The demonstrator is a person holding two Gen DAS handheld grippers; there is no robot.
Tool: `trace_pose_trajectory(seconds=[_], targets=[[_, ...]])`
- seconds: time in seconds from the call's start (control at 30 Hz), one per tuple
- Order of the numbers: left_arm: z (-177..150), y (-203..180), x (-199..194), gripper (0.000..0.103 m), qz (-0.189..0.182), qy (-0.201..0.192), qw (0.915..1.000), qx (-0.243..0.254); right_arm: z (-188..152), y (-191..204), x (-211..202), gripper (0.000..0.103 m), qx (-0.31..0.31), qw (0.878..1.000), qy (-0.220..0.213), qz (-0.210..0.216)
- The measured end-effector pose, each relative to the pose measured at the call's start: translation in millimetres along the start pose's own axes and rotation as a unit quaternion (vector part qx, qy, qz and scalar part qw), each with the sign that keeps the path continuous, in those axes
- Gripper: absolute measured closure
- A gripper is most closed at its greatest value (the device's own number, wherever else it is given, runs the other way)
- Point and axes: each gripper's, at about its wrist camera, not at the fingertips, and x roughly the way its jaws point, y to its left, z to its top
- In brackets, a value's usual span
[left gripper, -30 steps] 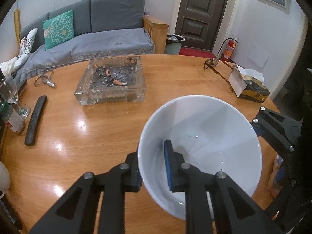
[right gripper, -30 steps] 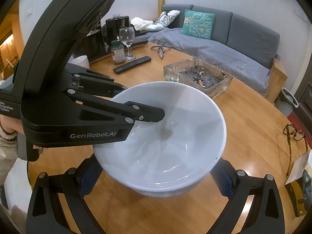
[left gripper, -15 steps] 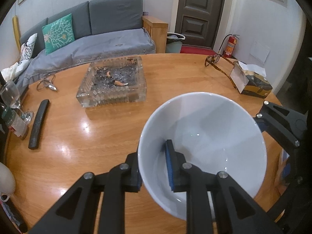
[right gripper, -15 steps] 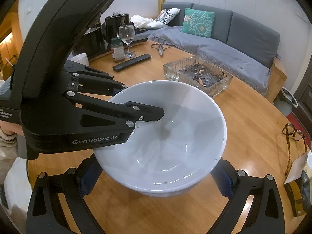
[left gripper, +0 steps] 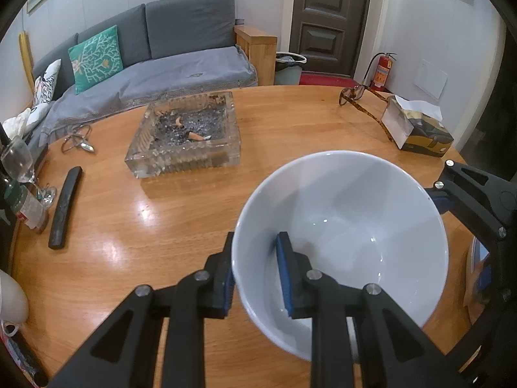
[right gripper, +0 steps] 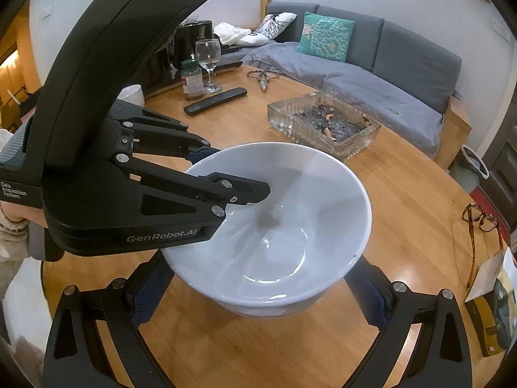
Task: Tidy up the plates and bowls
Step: 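Lower the bowl onto the bowl stack and open both tools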
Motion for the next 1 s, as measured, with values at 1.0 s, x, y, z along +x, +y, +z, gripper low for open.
trace_pose_trajectory(seconds=[1.0], targets=[[-1, 1, -6, 0.073, 0.015, 0.003, 0.9998, -0.012, -4, 1, -12, 0.007, -0.002, 1.000, -0.010, -0.007]])
